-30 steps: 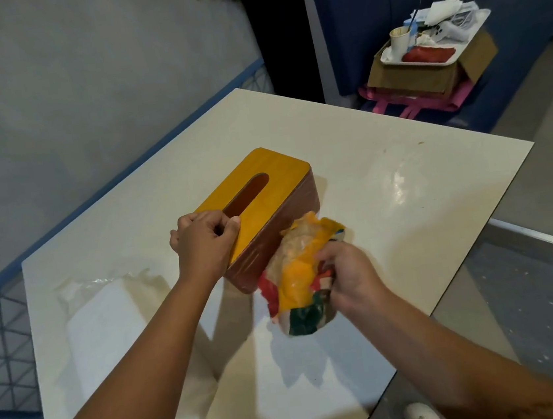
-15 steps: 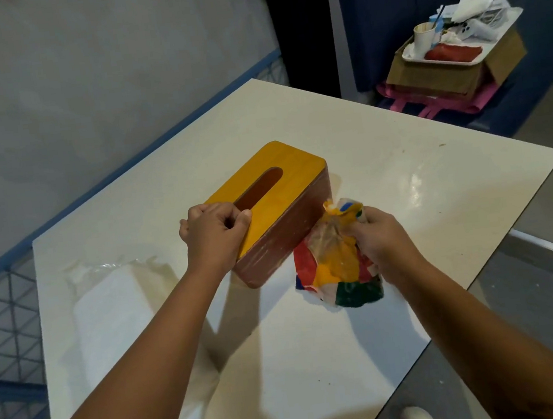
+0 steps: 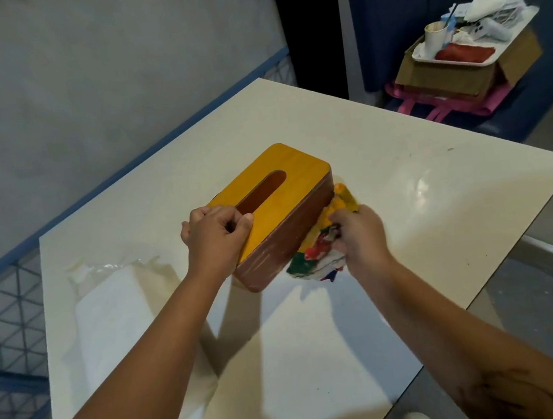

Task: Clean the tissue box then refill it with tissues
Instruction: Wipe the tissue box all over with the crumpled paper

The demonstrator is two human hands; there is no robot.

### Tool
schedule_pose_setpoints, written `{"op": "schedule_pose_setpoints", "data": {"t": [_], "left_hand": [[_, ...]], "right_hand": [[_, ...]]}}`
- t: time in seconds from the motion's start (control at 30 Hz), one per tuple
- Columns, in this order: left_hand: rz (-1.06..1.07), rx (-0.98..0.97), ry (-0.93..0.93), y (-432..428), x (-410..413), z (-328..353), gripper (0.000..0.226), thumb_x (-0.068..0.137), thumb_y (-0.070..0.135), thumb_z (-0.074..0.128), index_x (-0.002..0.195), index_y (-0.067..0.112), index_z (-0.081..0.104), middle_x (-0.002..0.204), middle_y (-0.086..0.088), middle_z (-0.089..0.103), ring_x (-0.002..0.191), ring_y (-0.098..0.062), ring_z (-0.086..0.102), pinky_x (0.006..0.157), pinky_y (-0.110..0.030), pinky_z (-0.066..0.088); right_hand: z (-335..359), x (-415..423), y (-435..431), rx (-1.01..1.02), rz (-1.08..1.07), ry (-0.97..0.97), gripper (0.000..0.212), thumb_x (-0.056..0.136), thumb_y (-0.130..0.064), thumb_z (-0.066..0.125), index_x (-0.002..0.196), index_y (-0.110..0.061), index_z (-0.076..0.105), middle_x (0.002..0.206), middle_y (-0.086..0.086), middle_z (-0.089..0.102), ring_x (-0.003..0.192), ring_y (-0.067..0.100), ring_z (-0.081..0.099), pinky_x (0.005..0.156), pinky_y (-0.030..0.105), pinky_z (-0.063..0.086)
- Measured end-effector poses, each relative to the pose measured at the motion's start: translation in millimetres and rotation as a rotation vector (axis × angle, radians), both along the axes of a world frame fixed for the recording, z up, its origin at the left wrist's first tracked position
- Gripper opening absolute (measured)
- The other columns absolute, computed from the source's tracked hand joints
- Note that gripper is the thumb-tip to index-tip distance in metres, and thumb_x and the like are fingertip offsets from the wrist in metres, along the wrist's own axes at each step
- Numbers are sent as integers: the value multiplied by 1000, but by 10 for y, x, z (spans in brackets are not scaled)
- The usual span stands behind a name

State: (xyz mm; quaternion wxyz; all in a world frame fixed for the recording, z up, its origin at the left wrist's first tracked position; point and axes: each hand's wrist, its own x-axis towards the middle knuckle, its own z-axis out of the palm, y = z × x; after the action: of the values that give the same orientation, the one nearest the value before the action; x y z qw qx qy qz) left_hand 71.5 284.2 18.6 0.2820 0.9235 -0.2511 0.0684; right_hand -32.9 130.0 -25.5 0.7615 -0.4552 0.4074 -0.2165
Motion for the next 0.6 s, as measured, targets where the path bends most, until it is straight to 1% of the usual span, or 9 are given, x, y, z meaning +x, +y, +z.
{"op": "schedule_pose_setpoints", "data": {"t": [0.07,0.1,0.2,0.27,0.33,0.4,0.47,0.5,0.6], "left_hand": [[2,3,1,0,1,2,28,88,33,58,65,17,55,82,7,58,99,-9,32,106,-47,23],[4,-1,1,-1,3,0,28,88,33,58,65,18,55,83,7,58,99,-9,32,106,-47,23],[0,-11,1,-5,4,-2,27,89,33,58,67,17,57,84,8,57,99,-9,33,102,-42,22],[-3,-14,-1,-2,6,-3,27,89,33,58,67,17,57,83,8,57,100,-9,33,100,-41,22],[-4,-15,-4,-1,8,0,27,89,33,58,67,17,57,82,9,56,100,-10,33,100,-41,22],[-7,-6,-3,-3,6,2,27,89,33,58,68,16,58,82,9,57,100,-10,33,101,-43,23],[-6,0,-2,-9,7,-3,27,89,33,58,69,14,59,82,9,57,100,-10,33,103,-45,22],[-4,1,-2,-12,8,-6,27,89,33,58,68,14,59,82,8,57,100,-10,33,103,-45,22],[0,-4,-12,-5,18,-11,26,88,33,59,67,17,58,81,8,57,100,-11,33,102,-46,23]], "right_hand": [[-43,15,114,-144,-7,40,10,84,-5,55,91,-11,56,79,4,60,70,19,58,58,26,42],[-59,13,164,-198,-23,37,11,85,-6,55,94,-13,58,81,2,61,72,16,59,58,25,43],[-97,8,312,-222,-36,15,17,86,-7,56,100,-14,65,88,2,66,82,20,65,68,29,52],[-111,3,436,-232,-10,8,21,85,-6,57,101,-17,67,90,1,69,85,21,66,74,32,54],[-108,-22,579,-236,24,-11,19,85,-5,58,96,-18,68,90,2,70,84,19,66,73,30,52],[-123,-49,725,-262,68,-40,19,85,-4,60,84,-22,66,86,2,69,82,19,65,72,31,52],[-143,-76,858,-295,143,-65,21,84,-4,61,81,-25,63,86,1,68,85,19,63,75,31,54],[-148,-90,913,-310,183,-78,22,84,-4,61,82,-26,63,86,-1,68,86,18,62,76,28,53],[-151,-146,1020,-336,263,-128,28,82,-1,62,80,-29,62,78,-7,63,83,17,59,67,14,44]]}}
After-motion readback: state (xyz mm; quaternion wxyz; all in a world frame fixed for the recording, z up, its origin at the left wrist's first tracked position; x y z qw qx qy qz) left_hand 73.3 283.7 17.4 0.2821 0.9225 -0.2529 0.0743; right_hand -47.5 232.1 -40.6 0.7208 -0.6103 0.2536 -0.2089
